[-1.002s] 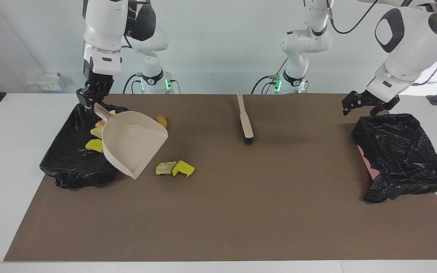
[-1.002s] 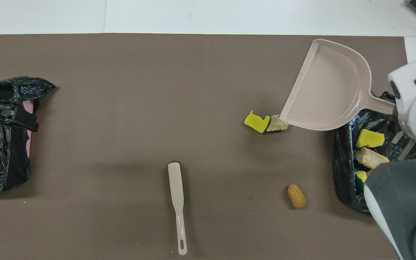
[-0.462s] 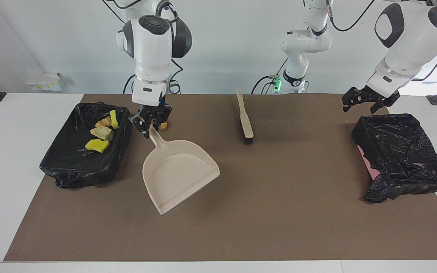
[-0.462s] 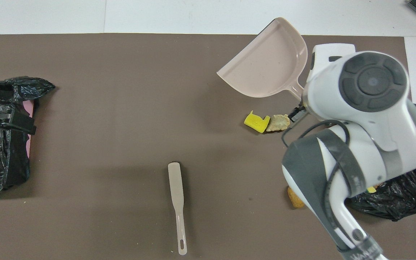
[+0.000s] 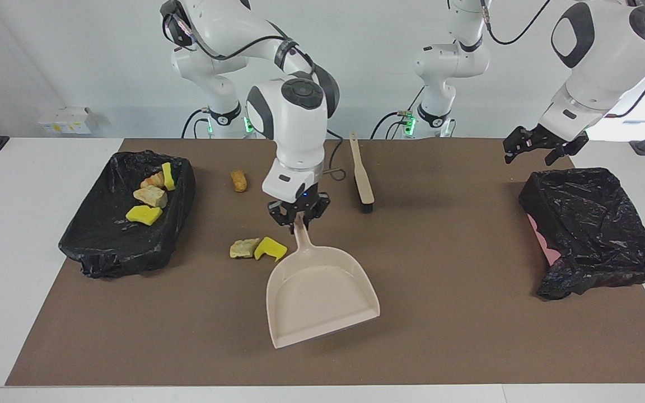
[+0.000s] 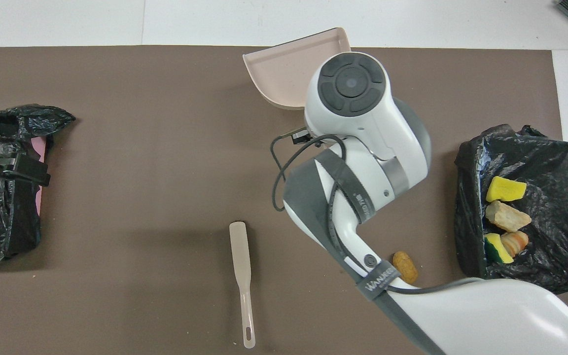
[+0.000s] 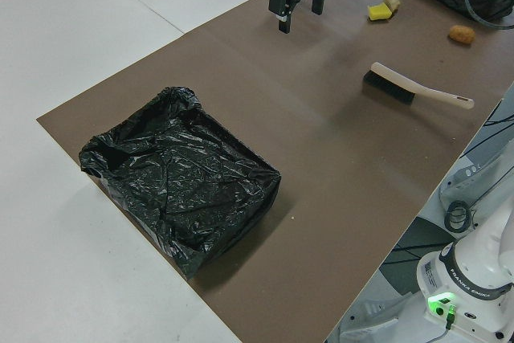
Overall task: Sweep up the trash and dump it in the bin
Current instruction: 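Bring the empty dustpan back and set it on the table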
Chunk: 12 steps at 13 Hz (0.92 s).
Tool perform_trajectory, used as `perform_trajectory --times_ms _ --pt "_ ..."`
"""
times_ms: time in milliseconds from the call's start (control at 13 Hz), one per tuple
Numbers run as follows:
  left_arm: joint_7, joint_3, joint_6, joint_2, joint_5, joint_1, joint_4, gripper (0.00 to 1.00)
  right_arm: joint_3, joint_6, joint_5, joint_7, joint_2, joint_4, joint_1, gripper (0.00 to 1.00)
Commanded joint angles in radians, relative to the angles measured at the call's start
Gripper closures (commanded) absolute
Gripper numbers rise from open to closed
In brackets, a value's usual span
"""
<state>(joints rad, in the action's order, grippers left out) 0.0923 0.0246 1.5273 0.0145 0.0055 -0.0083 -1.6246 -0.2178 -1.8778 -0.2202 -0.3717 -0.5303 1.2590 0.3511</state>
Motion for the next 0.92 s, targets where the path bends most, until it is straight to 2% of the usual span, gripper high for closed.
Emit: perform_trajectory --times_ms 0,385,462,616,693,770,847 --pt "0.006 -0.003 0.007 -0.028 0.004 -0.007 -0.037 0.00 -0.011 -0.010 0.047 -0.142 -0.140 -0.165 0.051 1.00" --pt "0.004 -0.002 0.007 -0.033 0.004 -0.009 -0.044 0.00 -0.026 -0.159 0.114 -0.239 -0.224 -0.158 0.104 1.00" --pt "0.004 -0.002 0.011 -0.039 0.004 -0.009 -0.052 0.00 -0.023 -0.176 0.113 -0.248 -0.240 -0.155 0.132 1.00" --pt "0.004 0.000 0.020 -0.048 0.004 -0.009 -0.069 0.00 -0.023 -0.164 0.107 -0.245 -0.237 -0.126 0.125 1.00" --pt "0.004 0.000 0.023 -0.053 0.004 -0.009 -0.080 0.00 -0.023 -0.162 0.107 -0.246 -0.229 -0.122 0.124 0.86" --pt "0.004 0.000 0.030 -0.062 0.004 -0.009 -0.090 0.00 -0.023 -0.156 0.108 -0.246 -0.224 -0.106 0.129 0.52" --pt "0.004 0.000 0.039 -0.070 0.004 -0.009 -0.110 0.00 -0.023 -0.133 0.105 -0.246 -0.212 -0.086 0.128 0.40"
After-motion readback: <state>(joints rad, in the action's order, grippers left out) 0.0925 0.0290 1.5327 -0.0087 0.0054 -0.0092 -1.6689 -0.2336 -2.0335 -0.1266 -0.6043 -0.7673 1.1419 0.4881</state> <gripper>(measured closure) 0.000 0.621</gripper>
